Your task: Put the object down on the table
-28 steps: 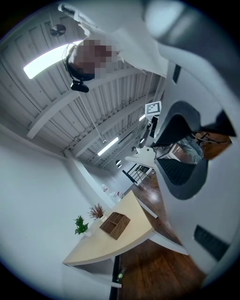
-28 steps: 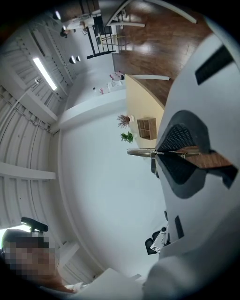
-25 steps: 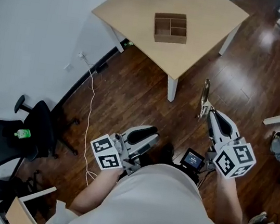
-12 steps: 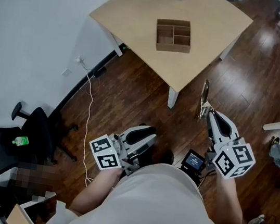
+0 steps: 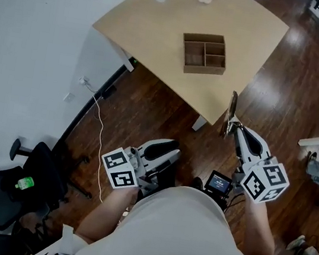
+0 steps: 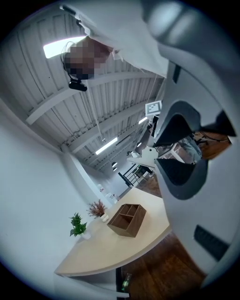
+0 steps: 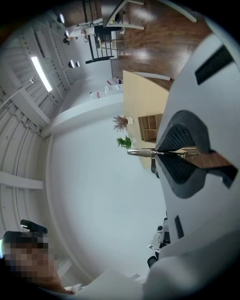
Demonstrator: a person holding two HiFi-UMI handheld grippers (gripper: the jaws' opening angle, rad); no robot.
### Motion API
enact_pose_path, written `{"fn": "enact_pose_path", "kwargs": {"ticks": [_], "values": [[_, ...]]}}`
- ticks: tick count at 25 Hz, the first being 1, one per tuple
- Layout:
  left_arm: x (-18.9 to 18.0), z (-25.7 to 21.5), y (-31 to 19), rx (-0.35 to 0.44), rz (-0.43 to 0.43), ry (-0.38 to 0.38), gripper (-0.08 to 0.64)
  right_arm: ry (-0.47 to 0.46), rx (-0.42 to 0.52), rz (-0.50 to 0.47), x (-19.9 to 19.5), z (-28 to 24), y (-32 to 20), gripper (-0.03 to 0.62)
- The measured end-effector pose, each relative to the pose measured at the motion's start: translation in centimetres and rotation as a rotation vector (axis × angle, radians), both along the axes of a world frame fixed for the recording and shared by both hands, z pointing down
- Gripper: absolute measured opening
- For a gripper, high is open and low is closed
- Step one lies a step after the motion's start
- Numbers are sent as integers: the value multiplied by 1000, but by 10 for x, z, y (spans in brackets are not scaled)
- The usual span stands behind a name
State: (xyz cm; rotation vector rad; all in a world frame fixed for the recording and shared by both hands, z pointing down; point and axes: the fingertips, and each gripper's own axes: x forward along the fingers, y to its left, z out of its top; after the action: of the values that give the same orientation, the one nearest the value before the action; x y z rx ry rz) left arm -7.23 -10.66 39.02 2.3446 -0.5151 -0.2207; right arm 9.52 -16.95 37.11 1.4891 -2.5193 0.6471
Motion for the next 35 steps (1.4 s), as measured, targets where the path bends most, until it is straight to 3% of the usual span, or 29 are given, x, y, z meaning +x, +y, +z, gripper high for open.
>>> {"fn": "enact_pose_path", "kwargs": {"ticks": [15,35], "values": [[-68,20,-67,-42,71,-43,94,64,-22,76,-57,13,-64,20],[-26,41,-145,-55,10,-59,94,66,-72,-60,-54,49,-169,21]]}}
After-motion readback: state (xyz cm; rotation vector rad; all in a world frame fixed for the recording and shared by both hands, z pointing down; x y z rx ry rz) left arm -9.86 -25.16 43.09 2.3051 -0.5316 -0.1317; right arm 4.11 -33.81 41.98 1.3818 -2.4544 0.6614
